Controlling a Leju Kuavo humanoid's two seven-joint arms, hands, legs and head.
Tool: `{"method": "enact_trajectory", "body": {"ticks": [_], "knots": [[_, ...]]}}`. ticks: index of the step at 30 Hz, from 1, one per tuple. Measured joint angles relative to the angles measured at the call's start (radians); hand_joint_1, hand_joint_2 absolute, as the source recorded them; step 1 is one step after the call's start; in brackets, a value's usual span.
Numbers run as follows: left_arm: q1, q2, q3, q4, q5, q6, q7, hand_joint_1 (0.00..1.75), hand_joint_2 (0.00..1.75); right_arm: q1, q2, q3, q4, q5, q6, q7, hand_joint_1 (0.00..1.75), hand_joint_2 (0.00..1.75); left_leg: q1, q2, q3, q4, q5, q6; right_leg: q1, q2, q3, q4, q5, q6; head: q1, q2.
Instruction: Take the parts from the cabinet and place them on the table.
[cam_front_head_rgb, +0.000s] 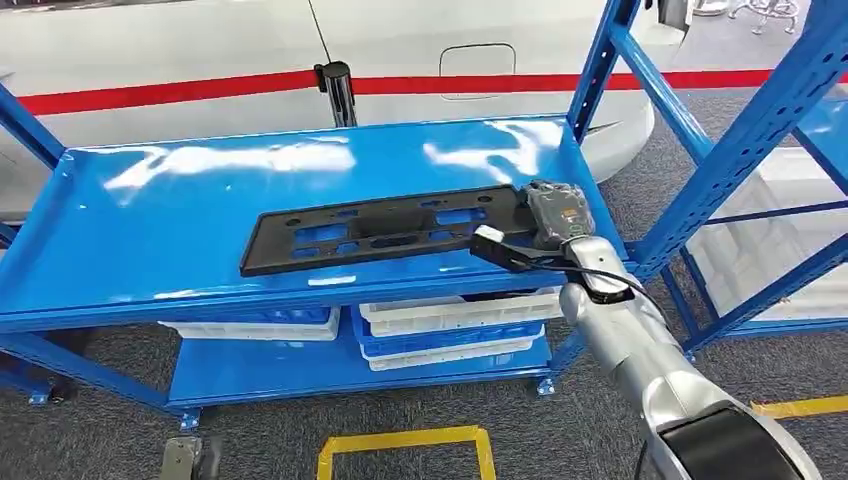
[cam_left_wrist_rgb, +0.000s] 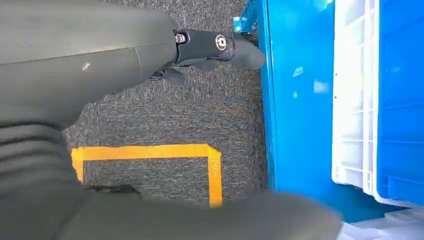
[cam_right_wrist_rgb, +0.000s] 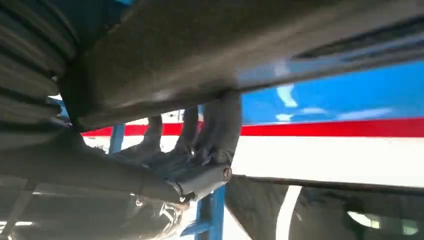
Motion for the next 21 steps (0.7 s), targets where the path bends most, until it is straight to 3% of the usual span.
{"method": "enact_trajectory", "body": {"ticks": [12,13,16,19,20,21], "knots": [[0.0,0.0,0.001,0.0,-0.001,0.0,-0.001,0.0,1.75,0.001,-0.002,-0.005,0.0,0.0,0.0,0.0,1.69,1.75,-0.009,0.001,0.0,0.001,0.002,-0.002,-0.001,0.0,0.004,0.0,0.002,-0.003,0.0,0.0],[0.0,0.0,0.001,0.0,-0.001,0.002,-0.002,0.0,0.0,0.001,-0.002,-0.005,0.0,0.0,-0.001,0.0,1.69,1.75,-0.009,0.001,0.0,0.001,0.002,-0.002,-0.001,0.0,0.004,0.0,0.002,-0.003,0.0,0.0],[0.0,0.0,0.004,0.0,0.006,0.032,-0.023,0.0,0.0,0.001,-0.002,-0.005,0.0,0.0,-0.004,-0.015,1.75,1.75,-0.011,0.001,0.0,0.001,0.002,-0.001,-0.002,0.0,0.004,0.0,0.002,-0.003,0.0,0.0],[0.0,0.0,0.016,0.0,0.009,0.061,-0.095,0.0,0.0,0.002,-0.001,-0.006,-0.002,-0.012,-0.021,-0.076,1.75,1.75,-0.011,0.001,0.0,0.001,0.002,-0.001,-0.003,0.0,0.004,0.0,0.002,-0.003,0.0,0.0],[0.0,0.0,0.022,0.0,0.02,0.032,-0.117,0.0,1.75,0.004,0.0,-0.006,-0.005,-0.021,-0.026,-0.109,1.75,1.75,-0.011,0.001,0.0,0.001,0.002,-0.001,-0.003,0.0,0.004,0.0,0.002,-0.003,0.0,0.0],[0.002,0.0,0.027,-0.002,0.03,-0.006,-0.135,0.0,1.75,0.008,0.001,-0.006,-0.015,-0.033,-0.031,-0.147,1.75,1.75,-0.011,0.001,-0.001,0.001,0.002,-0.001,-0.003,0.0,0.004,0.0,0.002,-0.003,0.0,0.0]]}}
